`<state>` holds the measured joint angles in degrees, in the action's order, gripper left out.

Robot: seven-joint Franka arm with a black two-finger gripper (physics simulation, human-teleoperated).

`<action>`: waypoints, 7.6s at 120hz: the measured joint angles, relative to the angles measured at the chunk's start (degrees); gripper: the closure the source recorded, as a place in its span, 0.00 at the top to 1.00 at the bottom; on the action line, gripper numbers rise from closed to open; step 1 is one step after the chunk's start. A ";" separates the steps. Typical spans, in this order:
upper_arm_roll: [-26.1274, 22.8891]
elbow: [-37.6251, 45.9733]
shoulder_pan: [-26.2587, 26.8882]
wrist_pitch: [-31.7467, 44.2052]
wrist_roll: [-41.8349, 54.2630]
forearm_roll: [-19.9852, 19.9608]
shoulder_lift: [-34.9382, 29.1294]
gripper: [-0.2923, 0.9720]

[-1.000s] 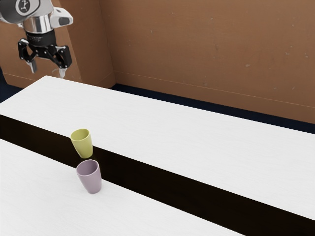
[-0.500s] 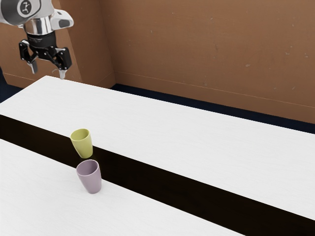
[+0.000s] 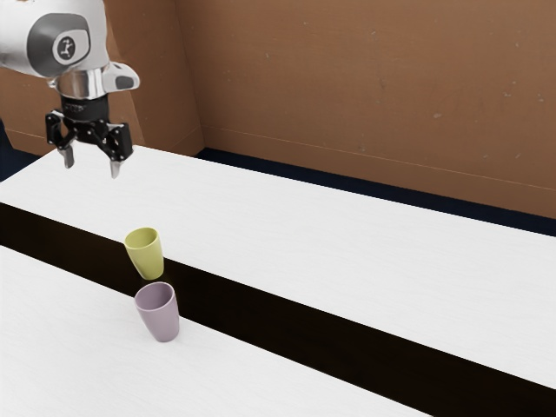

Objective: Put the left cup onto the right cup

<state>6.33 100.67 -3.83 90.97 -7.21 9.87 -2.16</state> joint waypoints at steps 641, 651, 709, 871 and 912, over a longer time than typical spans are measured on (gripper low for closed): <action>-4.74 11.67 -1.74 8.50 -10.50 -13.82 0.21 0.15; -4.94 14.60 -0.98 9.97 -12.76 -13.74 -1.61 0.15; -5.10 24.55 0.66 19.21 -22.05 -12.17 -8.33 0.15; -4.75 36.79 -0.30 21.74 -31.75 -12.02 -17.81 0.15; -4.74 36.32 -0.30 22.69 -32.70 -12.06 -16.86 0.15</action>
<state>1.59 136.99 -4.13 113.66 -39.91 -2.20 -19.02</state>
